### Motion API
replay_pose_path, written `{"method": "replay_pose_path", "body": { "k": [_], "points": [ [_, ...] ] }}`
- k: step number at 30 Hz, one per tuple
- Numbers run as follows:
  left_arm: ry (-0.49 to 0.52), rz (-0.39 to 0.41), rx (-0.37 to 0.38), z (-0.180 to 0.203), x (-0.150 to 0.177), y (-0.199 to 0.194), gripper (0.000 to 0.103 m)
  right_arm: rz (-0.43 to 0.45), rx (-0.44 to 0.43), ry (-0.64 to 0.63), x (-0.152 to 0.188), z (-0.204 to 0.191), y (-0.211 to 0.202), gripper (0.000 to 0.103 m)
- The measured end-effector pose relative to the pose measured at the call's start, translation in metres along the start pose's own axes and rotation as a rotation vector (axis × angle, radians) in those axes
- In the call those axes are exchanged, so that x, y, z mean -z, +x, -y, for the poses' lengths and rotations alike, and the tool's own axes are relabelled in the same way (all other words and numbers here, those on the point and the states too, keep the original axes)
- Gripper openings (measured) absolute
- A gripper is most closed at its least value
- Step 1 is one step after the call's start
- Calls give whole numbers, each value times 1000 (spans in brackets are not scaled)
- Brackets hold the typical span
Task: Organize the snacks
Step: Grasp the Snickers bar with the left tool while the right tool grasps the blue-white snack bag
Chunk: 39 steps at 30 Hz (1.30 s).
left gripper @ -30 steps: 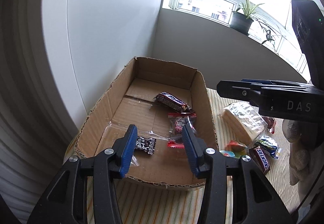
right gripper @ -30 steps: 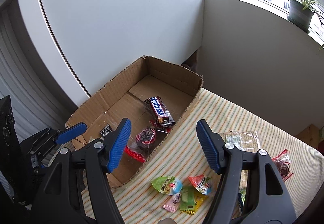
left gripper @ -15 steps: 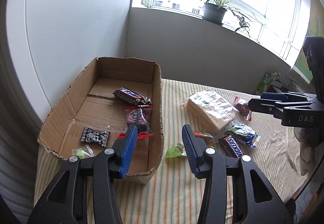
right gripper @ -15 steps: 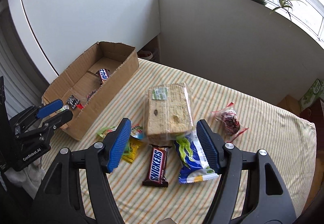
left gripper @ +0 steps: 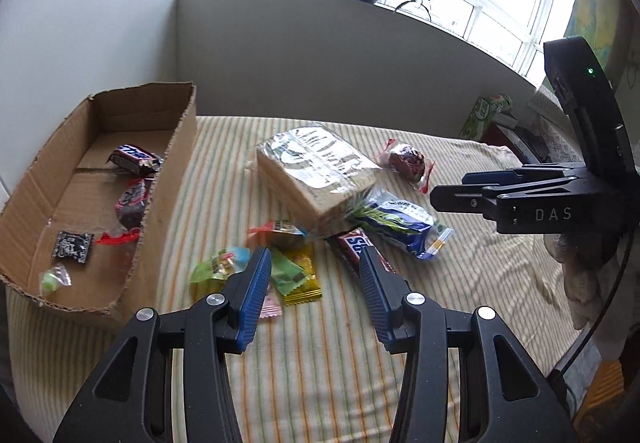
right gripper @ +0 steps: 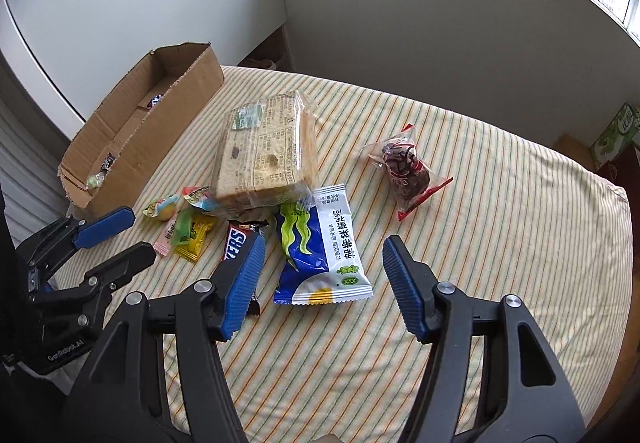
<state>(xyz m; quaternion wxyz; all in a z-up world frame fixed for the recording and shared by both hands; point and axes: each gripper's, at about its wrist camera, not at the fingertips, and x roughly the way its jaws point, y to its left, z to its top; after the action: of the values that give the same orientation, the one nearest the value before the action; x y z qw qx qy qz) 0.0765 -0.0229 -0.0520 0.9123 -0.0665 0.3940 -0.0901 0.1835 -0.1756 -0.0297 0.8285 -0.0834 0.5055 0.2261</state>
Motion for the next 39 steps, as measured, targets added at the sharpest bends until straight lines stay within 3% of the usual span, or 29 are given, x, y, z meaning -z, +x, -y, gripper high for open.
{"method": "replay_pose_path", "body": {
  "k": [10,24,39],
  "points": [
    [-11,-90,31,21,2,32,45,-116,-30,-35,-11,2,43,64],
    [-14,-151,17,23,6,55,45,-176,-56,-51,-22,-7,75,65],
    [-15,-145,-1,31,3,64,50,-200,-40,-39,-17,0,74,58]
  ]
}}
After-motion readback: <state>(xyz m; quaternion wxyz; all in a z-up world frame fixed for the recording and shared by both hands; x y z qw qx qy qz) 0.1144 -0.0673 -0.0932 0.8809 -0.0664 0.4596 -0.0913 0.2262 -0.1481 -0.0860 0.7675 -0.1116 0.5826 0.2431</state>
